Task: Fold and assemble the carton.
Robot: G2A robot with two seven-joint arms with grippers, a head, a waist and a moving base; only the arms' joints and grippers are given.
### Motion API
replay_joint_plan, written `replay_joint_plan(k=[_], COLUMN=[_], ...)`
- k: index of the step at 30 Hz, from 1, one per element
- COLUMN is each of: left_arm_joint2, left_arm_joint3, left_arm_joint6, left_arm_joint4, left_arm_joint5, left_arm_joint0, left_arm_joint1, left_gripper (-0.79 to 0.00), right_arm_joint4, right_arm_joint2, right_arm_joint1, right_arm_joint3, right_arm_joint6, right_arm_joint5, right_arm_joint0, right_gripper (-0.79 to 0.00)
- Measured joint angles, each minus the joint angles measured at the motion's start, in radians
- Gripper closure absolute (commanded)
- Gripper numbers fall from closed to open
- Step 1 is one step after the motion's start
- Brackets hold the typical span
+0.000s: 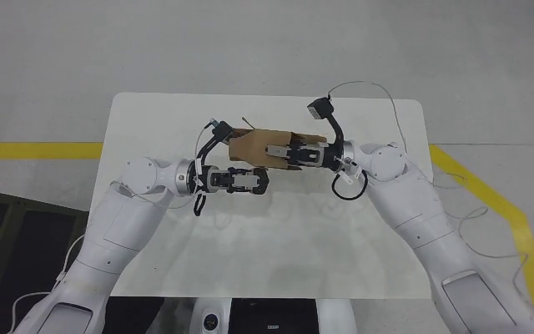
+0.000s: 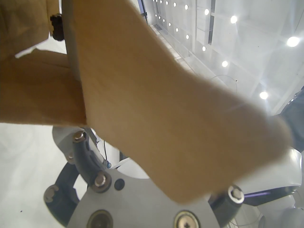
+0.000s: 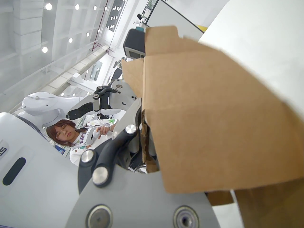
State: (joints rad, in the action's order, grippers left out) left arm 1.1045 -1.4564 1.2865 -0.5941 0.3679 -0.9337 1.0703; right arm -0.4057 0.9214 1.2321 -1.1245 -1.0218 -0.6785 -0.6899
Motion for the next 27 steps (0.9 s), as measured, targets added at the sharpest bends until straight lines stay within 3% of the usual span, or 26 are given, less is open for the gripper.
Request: replay_joint_plan(k=[14,20,27], left_arm_joint2=[0.084,0.107,0.095], left_arm_joint3=[0.008,0.042,0.052], left_arm_joint6=[-0.016,-0.085,-0.139], left_arm_joint4=[-0.021,0.064,0.161], left_arm_joint5=[0.013,0.029,0.003], left_arm_joint0=[-0.014,-0.011,-0.006], left_arm_joint1=[-0.013,-0.018,-0.018], left_gripper=[-0.785,-0.785,-0.785], right_arm_joint4=[-0.157,-0.194,-0.217], right_arm_joint2=[0.188,0.202,0.218], right_arm_joint1=[-0.066,-0.075,-0.077], right_arm_joint3=[-0.029,-0.081,-0.128], right_arm_joint6=[-0.203,-0.273,-0.269], right_arm_joint5=[0.101,0.167,0.159], right_arm_joint0=[-0.100,-0.122,-0.130], right_gripper=[0.000,0.000,0.000])
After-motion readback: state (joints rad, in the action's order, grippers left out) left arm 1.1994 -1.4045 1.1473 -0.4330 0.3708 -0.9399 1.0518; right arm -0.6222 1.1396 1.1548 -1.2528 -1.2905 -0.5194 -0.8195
